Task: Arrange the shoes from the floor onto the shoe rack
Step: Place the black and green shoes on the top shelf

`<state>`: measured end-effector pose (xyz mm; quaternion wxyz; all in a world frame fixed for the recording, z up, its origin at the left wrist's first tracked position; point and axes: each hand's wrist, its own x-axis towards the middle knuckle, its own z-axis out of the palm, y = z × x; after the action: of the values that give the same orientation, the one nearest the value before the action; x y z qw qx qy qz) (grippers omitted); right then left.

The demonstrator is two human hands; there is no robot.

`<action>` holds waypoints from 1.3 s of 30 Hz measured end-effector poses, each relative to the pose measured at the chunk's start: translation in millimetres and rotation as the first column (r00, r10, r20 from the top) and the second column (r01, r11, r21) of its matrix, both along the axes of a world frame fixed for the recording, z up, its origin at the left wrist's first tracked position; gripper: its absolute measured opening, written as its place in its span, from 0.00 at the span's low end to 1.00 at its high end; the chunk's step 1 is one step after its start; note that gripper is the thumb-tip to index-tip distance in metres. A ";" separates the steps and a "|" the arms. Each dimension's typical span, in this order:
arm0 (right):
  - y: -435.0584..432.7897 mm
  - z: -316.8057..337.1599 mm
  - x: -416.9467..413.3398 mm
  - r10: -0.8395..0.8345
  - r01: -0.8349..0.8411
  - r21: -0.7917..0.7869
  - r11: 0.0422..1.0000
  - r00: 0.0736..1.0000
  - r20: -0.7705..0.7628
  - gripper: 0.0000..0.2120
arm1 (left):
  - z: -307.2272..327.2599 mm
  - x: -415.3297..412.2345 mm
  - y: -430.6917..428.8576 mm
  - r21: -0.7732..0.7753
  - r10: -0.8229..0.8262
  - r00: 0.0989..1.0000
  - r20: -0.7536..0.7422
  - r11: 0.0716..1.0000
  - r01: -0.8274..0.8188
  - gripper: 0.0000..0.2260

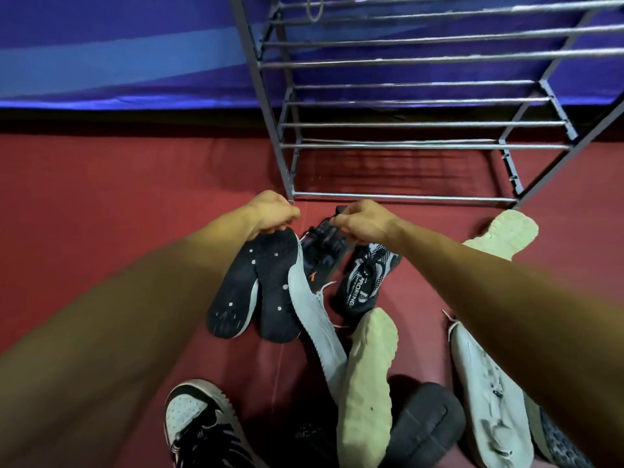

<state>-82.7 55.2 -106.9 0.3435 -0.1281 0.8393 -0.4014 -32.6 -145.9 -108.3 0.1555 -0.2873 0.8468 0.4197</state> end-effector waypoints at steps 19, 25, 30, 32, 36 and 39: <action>-72.3 -69.5 14.2 0.171 -0.182 0.126 0.975 0.981 0.087 0.11 | -68.4 46.9 -38.7 -0.143 0.041 0.985 0.166 0.990 -0.017 0.07; -89.4 -81.2 20.0 0.208 -0.217 0.171 0.961 0.976 0.071 0.16 | -89.1 72.8 -53.2 -0.244 0.149 0.960 0.236 0.965 -0.090 0.20; -92.9 -85.8 13.9 0.197 -0.210 0.186 0.960 0.977 0.084 0.14 | -100.2 85.1 -57.9 -0.301 0.182 0.940 0.288 0.949 -0.091 0.31; -92.4 -86.0 12.9 0.203 -0.216 0.192 0.957 0.975 0.086 0.14 | -104.3 90.0 -56.8 -0.333 0.152 0.942 0.298 0.942 -0.047 0.32; -88.6 -85.4 13.8 0.223 -0.238 0.194 0.952 0.970 0.096 0.16 | -109.8 100.5 -53.1 -0.403 0.165 0.933 0.318 0.915 -0.024 0.34; -86.9 -82.4 13.0 0.231 -0.248 0.200 0.948 0.967 0.105 0.17 | -110.0 106.4 -58.5 -0.381 0.191 0.924 0.332 0.923 -0.054 0.36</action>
<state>-69.7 -31.6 -189.3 0.4346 -0.1757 0.8410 -0.2702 73.8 -204.4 -218.3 0.2262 -0.4369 0.8464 0.2038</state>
